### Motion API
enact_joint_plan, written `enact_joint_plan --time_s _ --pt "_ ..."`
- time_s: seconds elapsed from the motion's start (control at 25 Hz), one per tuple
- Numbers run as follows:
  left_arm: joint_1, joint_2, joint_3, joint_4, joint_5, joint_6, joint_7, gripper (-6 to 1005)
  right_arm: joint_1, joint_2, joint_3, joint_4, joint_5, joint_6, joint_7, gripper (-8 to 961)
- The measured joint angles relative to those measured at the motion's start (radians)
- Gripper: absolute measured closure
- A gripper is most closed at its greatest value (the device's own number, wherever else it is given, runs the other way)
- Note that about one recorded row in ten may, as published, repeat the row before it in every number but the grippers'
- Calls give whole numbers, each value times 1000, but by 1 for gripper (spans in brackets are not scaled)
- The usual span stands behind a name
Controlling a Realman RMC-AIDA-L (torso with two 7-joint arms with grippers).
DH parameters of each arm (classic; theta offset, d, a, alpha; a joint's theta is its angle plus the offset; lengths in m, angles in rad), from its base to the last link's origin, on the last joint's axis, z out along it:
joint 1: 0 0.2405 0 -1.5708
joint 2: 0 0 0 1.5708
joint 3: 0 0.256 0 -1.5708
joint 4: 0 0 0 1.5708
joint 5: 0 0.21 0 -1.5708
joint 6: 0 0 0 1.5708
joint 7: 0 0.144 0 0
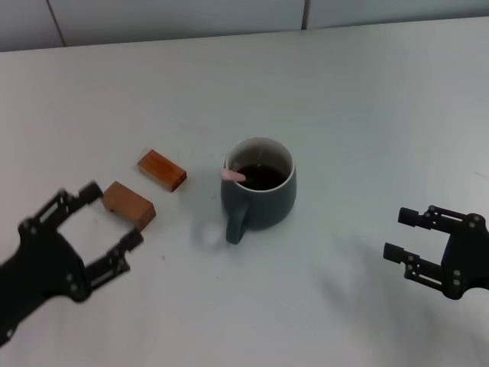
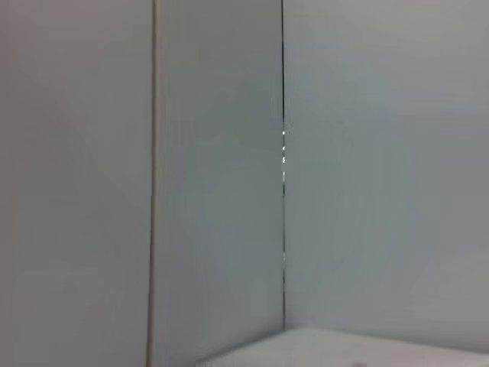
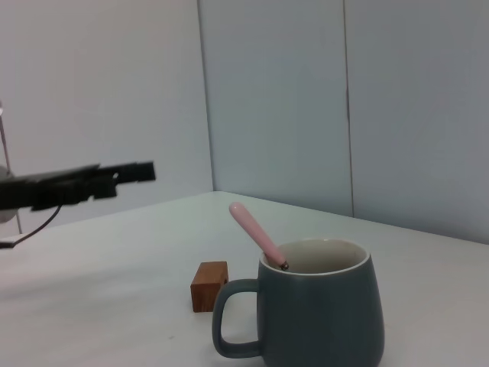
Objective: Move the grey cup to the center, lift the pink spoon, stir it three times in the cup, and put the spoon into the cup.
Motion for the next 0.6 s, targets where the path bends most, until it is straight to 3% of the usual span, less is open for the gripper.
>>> enact_joint_plan --time_s 0.16,0.6 --pt "16 5 3 -25 43 -9 3 144 -2 1 0 -3 0 0 0 351" --pt "37 18 8 -30 86 -76 1 155 -14 1 -10 -3 -11 0 0 351"
